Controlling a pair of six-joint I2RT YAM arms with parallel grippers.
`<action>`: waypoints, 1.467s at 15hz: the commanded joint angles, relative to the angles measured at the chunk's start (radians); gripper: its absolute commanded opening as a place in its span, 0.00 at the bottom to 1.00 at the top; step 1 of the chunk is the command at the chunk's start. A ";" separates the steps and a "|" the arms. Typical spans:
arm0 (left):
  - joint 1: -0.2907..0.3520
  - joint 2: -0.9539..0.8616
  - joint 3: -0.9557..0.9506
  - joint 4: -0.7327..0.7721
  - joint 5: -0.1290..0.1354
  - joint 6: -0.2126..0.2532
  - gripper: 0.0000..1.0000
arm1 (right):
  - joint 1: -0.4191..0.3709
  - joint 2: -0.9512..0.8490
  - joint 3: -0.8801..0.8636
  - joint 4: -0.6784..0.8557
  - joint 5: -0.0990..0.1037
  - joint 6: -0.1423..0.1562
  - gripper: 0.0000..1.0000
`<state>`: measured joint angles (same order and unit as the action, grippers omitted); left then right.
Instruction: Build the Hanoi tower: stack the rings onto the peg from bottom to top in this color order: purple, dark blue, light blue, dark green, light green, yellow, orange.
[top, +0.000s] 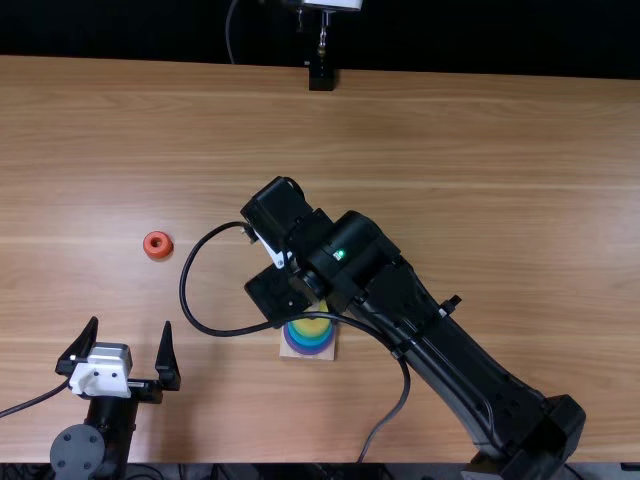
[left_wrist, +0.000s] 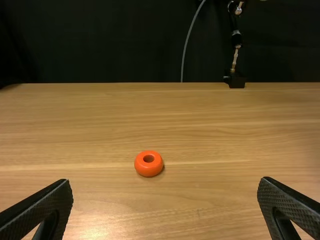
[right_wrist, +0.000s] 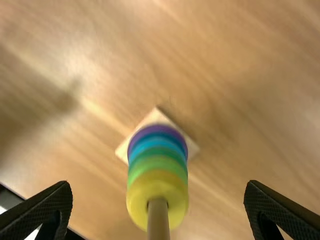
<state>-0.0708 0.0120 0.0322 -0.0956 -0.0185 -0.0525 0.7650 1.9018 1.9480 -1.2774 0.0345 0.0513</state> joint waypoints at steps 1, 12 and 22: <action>0.009 -0.012 -0.032 -0.004 0.007 0.012 1.00 | -0.058 -0.090 -0.004 0.043 0.015 0.006 1.00; 0.009 -0.012 -0.032 -0.004 0.007 0.012 1.00 | -0.563 -0.866 -0.759 0.985 0.074 -0.014 1.00; 0.009 -0.012 -0.032 -0.004 0.009 0.012 1.00 | -0.722 -1.719 -1.755 1.350 0.072 -0.009 1.00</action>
<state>-0.0711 0.0120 0.0322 -0.0952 -0.0185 -0.0525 0.0513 0.1963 0.2188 0.0704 0.1047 0.0418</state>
